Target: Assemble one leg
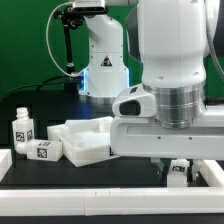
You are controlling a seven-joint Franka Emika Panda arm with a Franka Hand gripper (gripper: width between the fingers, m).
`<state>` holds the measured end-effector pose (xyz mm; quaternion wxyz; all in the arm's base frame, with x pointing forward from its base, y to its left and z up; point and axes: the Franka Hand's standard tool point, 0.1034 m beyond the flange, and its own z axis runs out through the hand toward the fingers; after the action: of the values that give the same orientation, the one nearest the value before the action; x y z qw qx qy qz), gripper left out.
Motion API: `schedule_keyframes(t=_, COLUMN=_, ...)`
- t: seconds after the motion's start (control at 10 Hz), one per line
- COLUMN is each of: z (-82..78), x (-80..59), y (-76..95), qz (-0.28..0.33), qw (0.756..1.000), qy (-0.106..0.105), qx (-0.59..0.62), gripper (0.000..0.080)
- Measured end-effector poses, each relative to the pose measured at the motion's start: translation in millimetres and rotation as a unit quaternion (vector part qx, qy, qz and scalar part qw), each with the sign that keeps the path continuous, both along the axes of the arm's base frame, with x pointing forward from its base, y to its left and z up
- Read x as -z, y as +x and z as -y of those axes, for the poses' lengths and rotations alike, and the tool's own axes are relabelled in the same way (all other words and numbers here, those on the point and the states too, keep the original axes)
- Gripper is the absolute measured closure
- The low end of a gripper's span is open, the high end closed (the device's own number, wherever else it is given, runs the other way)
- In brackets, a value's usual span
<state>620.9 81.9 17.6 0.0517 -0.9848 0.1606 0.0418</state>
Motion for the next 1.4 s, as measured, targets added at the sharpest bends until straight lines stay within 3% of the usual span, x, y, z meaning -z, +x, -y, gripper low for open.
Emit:
schedule_keyframes(t=0.1, z=0.1, x=-4.5, y=0.8, qz=0.003, qw=1.000, qy=0.001, qx=-0.005, gripper=0.0515)
schedule_keyframes(t=0.2, z=0.7, x=-24.1, y=-4.4, qz=0.009, qw=1.000, qy=0.001, qx=-0.011, gripper=0.0515)
schedule_keyframes(t=0.4, z=0.3, x=-73.7, y=-46.2, qz=0.012, qw=1.000, qy=-0.001, qx=-0.001, gripper=0.0515)
schedule_keyframes(t=0.5, z=-7.2, x=-86.4, y=-66.6, qz=0.012, qw=1.000, qy=-0.003, qx=0.009, gripper=0.0515)
schedule_keyframes(t=0.6, z=-17.2, x=-87.1, y=-72.4, qz=0.018, qw=1.000, qy=-0.005, qx=0.014, gripper=0.0515)
schedule_keyframes(t=1.0, z=-19.6, x=-85.2, y=-74.7, qz=0.020, qw=1.000, qy=-0.006, qx=0.016, gripper=0.0514)
schedule_keyframes(t=1.2, z=-47.1, x=-79.8, y=-121.2, qz=0.048, qw=0.999, qy=-0.011, qx=0.021, gripper=0.0514)
schedule_keyframes(t=1.4, z=-70.4, x=-44.3, y=-172.0, qz=0.053, qw=0.998, qy=-0.019, qx=0.017, gripper=0.0514)
